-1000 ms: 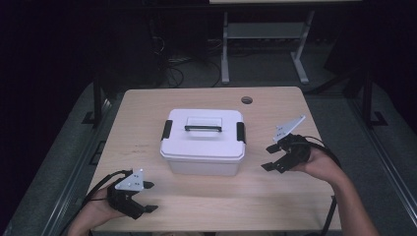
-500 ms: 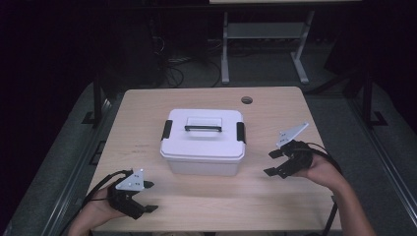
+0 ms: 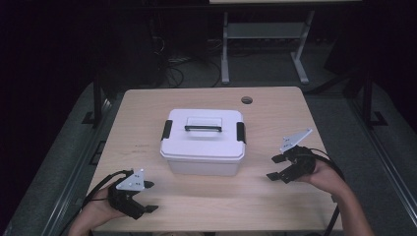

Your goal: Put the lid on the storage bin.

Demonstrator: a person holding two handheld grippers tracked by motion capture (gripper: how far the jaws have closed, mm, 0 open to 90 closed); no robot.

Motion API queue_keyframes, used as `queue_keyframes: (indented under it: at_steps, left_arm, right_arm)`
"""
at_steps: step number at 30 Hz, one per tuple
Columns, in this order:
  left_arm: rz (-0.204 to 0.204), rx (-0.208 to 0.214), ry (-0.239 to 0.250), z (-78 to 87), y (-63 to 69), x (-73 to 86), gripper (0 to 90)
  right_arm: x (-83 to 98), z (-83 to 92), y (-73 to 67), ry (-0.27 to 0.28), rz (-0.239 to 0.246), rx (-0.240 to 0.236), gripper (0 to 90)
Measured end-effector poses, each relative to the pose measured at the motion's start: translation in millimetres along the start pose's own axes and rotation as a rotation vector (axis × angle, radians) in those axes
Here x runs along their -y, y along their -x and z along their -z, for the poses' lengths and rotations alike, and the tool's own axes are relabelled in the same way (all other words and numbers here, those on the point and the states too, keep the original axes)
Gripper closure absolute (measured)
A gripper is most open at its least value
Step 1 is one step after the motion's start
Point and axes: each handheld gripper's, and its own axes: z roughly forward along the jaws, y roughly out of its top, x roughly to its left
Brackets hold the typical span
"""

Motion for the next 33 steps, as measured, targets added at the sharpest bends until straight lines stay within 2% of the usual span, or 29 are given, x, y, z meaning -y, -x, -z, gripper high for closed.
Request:
queue_keyframes:
  at_steps: [8, 33]
  left_arm:
    - [-0.001, -0.002, -0.001, 0.3, -0.4, 0.3, 24.4]
    - [0.002, -0.008, 0.003, -0.9, -1.0, 0.8, 24.4]
  right_arm:
    - [10.5, -0.7, -0.5, 0.006, -0.02, 0.0, 29.7]
    - [37.1, -2.0, -8.5, 0.028, -0.043, 0.003, 29.7]
